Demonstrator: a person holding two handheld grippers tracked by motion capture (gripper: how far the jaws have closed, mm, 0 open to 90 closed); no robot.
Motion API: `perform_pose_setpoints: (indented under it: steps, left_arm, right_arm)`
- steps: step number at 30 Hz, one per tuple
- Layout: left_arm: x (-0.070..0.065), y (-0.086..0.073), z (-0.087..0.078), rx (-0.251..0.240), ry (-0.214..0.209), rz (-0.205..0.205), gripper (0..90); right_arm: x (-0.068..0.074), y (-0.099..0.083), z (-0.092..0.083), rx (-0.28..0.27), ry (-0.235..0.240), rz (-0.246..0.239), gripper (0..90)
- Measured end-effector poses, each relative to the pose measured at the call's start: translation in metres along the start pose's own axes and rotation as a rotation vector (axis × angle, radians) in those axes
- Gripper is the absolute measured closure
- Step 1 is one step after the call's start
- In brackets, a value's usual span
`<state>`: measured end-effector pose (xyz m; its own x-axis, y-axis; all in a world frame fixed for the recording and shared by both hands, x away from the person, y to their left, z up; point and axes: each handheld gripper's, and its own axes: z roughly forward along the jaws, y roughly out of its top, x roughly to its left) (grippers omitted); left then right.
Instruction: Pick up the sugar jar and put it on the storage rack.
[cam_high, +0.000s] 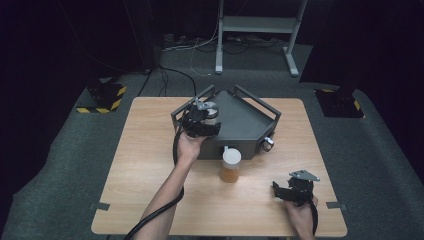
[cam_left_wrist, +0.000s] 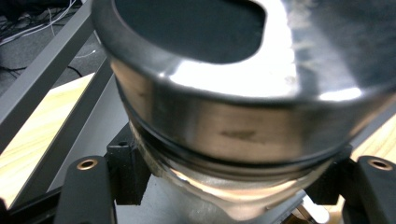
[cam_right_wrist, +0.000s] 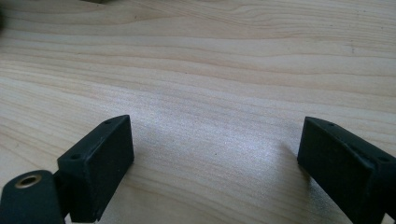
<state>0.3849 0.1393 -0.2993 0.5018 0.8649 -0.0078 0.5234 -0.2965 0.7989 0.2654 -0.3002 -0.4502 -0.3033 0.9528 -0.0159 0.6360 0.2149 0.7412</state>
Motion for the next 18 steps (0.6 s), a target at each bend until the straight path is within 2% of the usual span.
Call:
perform_pose_setpoints:
  steps: [6,11,18]
  left_arm:
    - [0.001,-0.003,0.007,0.015,0.018,-0.016,30.9]
    - [0.001,-0.005,0.012,0.033,0.029,-0.010,30.9]
    - [0.002,-0.009,0.014,0.027,0.030,-0.009,30.9]
  right_arm:
    - [0.001,-0.001,-0.001,-0.002,-0.001,0.001,11.0]
    - [0.001,-0.001,-0.001,-0.002,-0.001,0.001,11.0]
    - [0.001,-0.001,-0.001,-0.002,-0.001,0.000,11.0]
